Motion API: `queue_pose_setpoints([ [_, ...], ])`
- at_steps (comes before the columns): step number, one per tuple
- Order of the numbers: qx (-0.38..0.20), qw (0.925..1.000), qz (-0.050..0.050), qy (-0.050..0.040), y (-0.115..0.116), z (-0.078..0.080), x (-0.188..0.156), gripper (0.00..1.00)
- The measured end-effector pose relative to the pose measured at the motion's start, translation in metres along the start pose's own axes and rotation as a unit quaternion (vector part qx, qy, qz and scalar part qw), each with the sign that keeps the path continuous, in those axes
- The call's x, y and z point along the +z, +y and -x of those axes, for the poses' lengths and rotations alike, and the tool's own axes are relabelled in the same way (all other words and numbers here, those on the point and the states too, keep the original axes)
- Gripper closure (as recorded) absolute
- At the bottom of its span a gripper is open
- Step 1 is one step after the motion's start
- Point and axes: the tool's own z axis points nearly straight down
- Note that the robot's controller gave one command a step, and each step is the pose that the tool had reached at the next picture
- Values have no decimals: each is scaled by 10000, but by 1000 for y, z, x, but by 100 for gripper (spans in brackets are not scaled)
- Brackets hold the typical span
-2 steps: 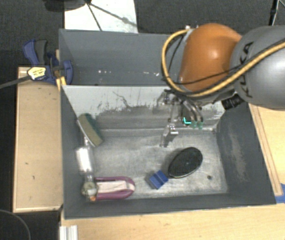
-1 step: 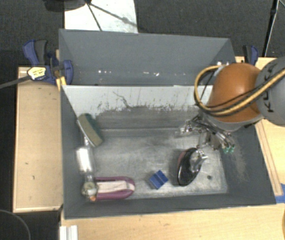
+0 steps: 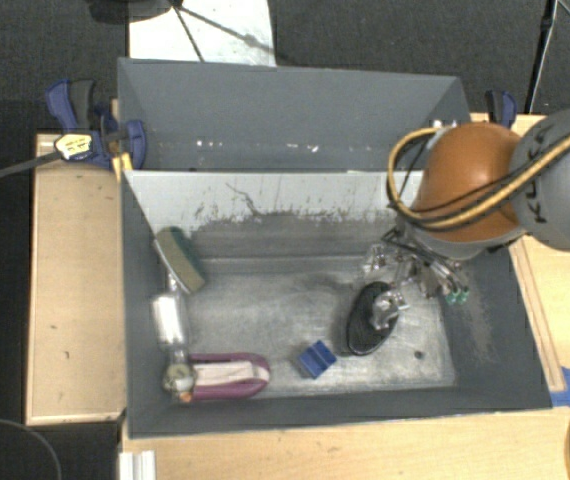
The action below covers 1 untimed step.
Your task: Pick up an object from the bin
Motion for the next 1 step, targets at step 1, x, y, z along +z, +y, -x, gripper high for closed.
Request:
queue_pose_setpoints([
  [1, -2493, 9684, -34, -69, 29, 7, -137, 100],
])
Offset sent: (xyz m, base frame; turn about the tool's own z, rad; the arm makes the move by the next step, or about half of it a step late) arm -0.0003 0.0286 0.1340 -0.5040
